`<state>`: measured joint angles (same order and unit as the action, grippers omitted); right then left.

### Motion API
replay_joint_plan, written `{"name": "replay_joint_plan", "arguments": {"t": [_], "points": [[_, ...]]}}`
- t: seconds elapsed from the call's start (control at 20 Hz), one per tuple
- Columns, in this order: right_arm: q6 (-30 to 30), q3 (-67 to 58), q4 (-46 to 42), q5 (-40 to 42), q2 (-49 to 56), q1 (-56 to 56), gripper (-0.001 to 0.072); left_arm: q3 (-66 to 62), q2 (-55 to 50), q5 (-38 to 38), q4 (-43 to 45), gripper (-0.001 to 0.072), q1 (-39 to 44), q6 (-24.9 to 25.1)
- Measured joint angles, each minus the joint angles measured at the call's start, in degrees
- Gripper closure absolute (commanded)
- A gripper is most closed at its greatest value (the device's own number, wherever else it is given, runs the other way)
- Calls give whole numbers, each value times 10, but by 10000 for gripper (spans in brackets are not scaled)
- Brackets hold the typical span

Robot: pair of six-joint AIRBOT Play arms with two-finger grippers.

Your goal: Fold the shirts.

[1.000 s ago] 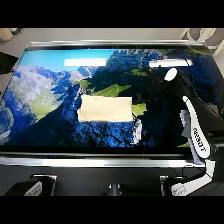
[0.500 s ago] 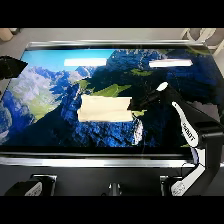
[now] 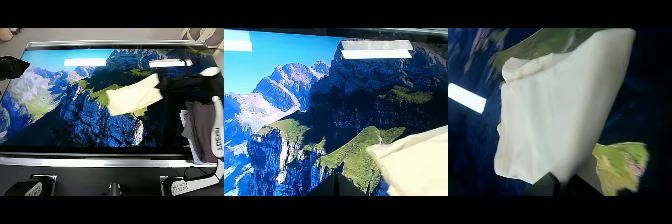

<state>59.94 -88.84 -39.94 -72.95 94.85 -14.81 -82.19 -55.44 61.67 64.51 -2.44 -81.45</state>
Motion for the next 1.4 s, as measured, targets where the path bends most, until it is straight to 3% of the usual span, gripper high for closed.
{"name": "replay_joint_plan", "arguments": {"t": [0.45,0.95,1.15,1.4], "points": [[65,-14,-45,-45,-133,-289,695,1,0,-7,0,677,0,3],[82,-26,-31,-166,-206,-433,694,44,0,-56,0,677,0,5],[71,-16,-160,-266,-232,-453,694,64,0,-86,0,677,0,5],[50,80,-320,-309,-268,-459,695,73,0,-103,0,677,0,5]]}}
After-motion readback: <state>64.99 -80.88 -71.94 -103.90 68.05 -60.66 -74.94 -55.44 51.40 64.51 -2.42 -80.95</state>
